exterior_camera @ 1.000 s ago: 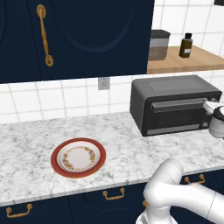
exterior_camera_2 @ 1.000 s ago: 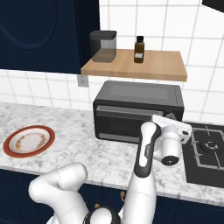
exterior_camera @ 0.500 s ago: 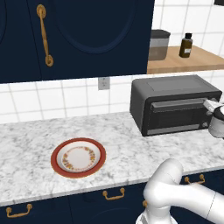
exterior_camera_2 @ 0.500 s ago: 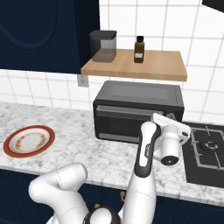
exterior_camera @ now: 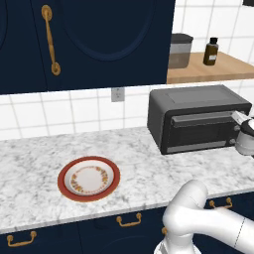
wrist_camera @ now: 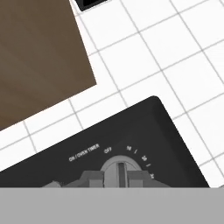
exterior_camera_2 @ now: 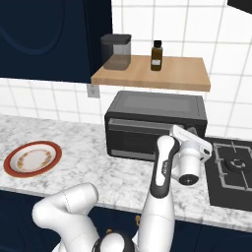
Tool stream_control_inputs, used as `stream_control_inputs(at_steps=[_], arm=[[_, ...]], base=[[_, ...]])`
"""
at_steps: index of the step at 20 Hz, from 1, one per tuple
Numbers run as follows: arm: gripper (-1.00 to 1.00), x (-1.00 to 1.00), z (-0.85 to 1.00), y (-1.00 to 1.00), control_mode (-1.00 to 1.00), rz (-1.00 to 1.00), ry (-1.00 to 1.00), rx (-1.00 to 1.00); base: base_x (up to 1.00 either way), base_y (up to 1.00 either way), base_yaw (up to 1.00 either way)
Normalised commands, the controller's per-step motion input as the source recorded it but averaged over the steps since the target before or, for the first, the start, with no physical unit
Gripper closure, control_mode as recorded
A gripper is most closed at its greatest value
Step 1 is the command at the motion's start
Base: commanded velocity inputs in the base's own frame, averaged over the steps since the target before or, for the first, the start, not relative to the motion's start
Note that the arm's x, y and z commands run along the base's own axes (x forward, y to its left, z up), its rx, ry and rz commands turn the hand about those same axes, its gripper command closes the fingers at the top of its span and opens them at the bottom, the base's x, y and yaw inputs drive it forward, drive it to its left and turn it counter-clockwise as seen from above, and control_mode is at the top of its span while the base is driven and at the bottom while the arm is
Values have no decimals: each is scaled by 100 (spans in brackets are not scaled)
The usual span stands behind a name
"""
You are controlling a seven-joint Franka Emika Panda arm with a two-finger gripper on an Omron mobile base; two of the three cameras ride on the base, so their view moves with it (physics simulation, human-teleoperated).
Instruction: Pick up the kebab skewer and baguette bread, and place them inside the toaster oven. Close the toaster oven door and start by setting the timer.
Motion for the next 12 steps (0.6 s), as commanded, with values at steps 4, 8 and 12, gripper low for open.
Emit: stream_control_inputs(at_steps=[4,8,12], arm=[[100,3,23,5,-100,-2,0,13],[100,3,23,4,-100,-1,-1,14],[100,4,26,3,-100,0,-1,15]], base=[[0,0,0],[0,0,0],[0,0,0]])
